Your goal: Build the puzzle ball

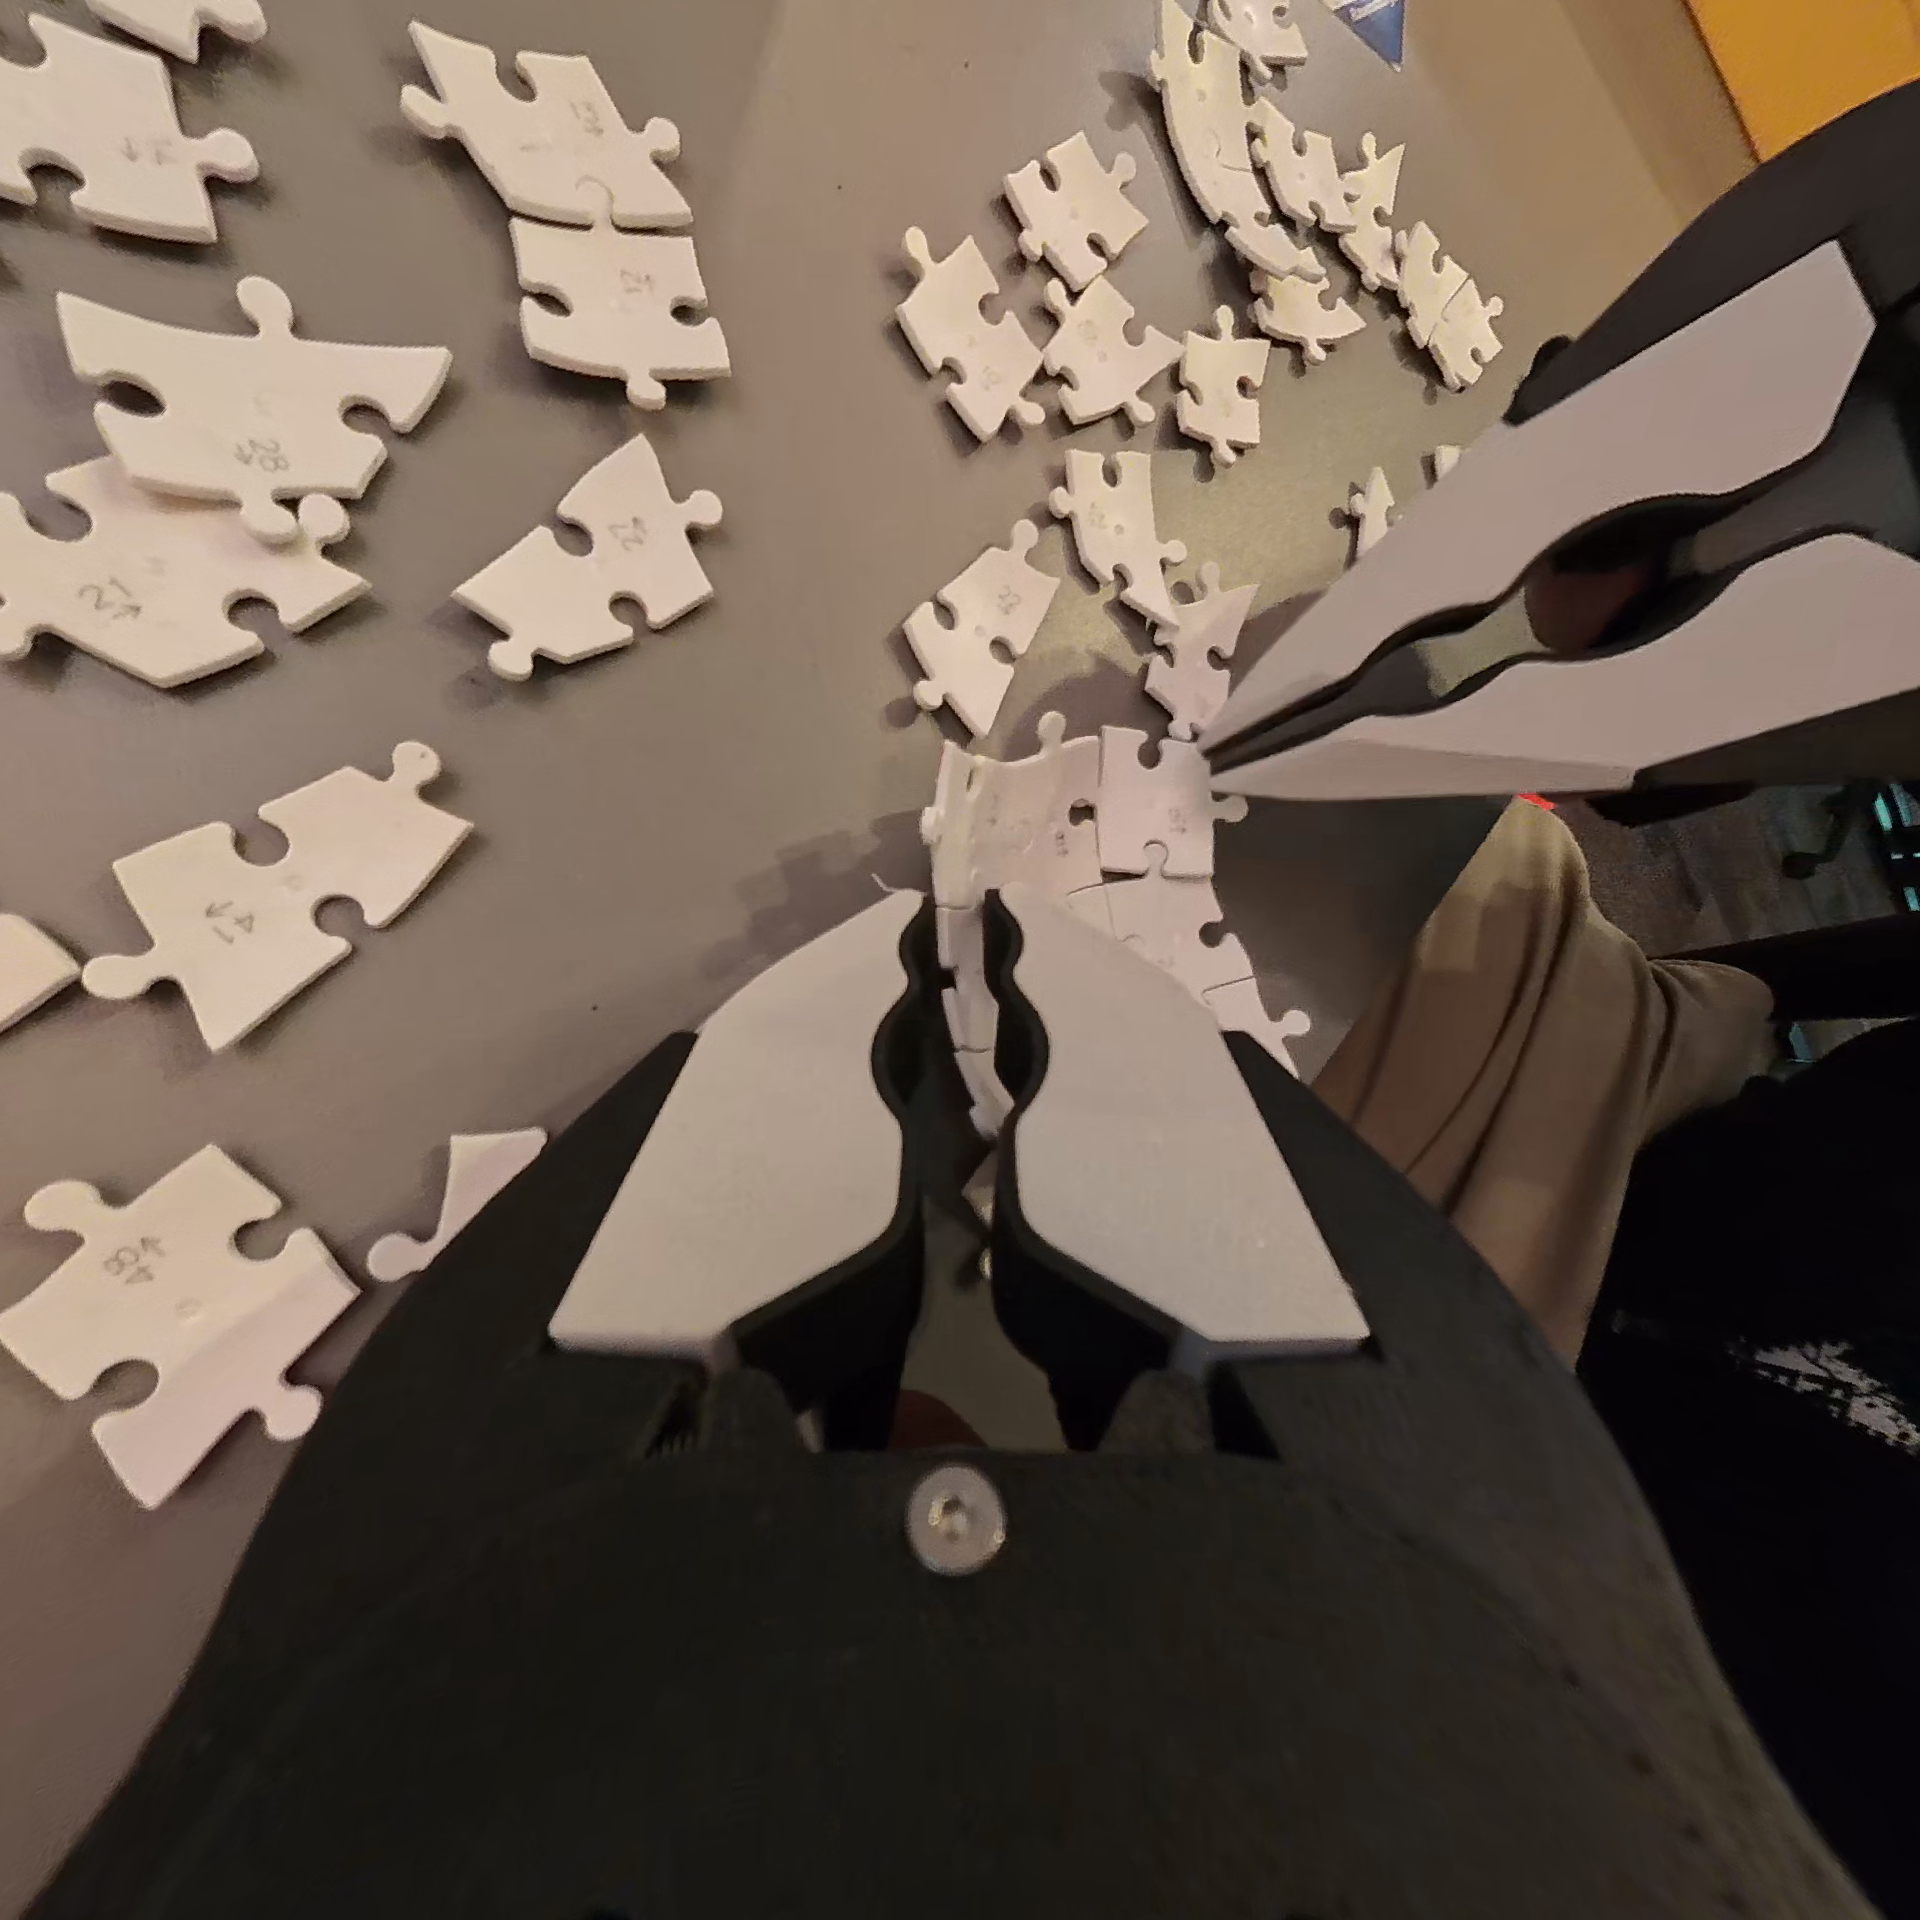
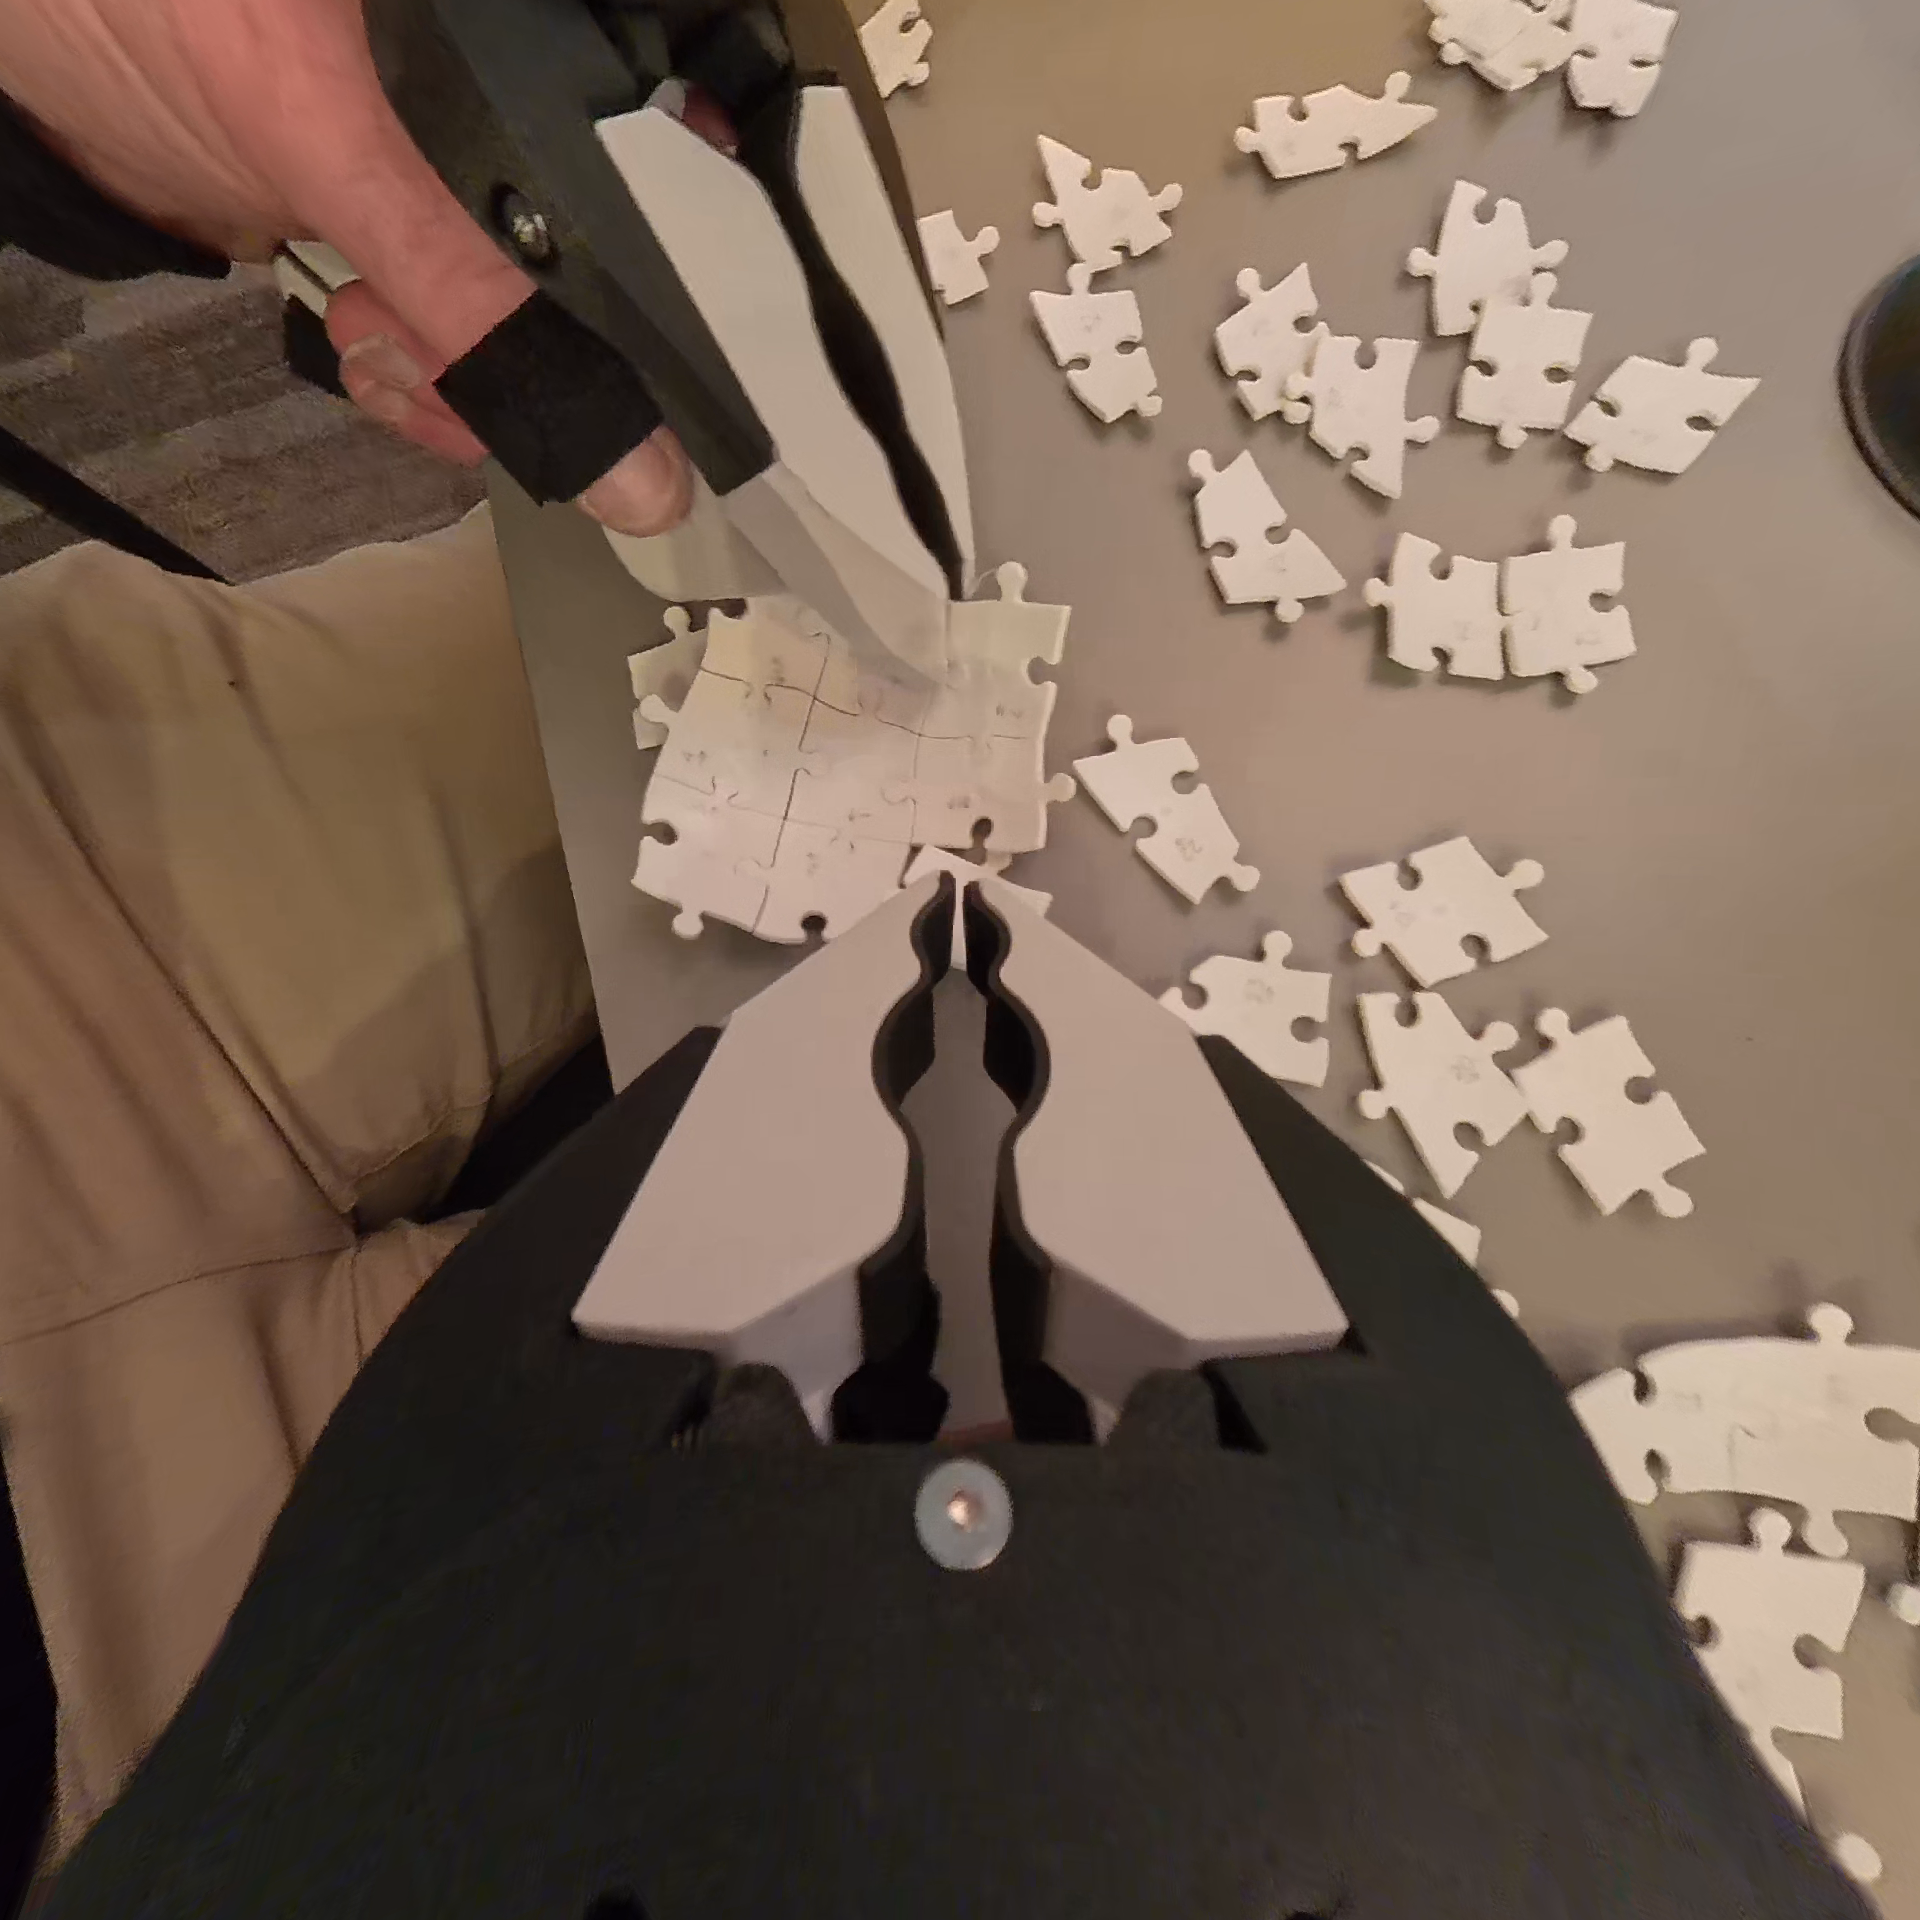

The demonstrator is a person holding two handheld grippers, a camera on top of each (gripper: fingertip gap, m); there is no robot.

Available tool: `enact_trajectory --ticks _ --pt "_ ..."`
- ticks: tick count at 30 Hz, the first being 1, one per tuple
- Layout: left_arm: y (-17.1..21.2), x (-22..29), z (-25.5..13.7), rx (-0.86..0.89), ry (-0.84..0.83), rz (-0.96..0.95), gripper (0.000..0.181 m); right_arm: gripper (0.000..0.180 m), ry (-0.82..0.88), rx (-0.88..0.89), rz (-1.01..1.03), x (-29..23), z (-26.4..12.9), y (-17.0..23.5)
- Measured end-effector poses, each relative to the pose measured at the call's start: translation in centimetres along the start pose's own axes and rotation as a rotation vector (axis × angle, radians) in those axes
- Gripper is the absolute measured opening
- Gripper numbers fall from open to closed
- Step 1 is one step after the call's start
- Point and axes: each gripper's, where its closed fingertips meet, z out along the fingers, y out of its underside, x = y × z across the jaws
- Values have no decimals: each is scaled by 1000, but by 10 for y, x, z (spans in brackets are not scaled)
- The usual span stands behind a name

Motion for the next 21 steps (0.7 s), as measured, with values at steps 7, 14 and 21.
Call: enact_trajectory --ticks 7,14,21 --pt "-1 1 0 -10 -11 18 7 0 10 -74 -67 -6 11 10" --pt "-2 0 1 -18 -11 26 8 9 62 -94 -12 9 3 16" --pt "-2 0 1 -27 -30 45 8 24 43 -130 52 6 0 22"
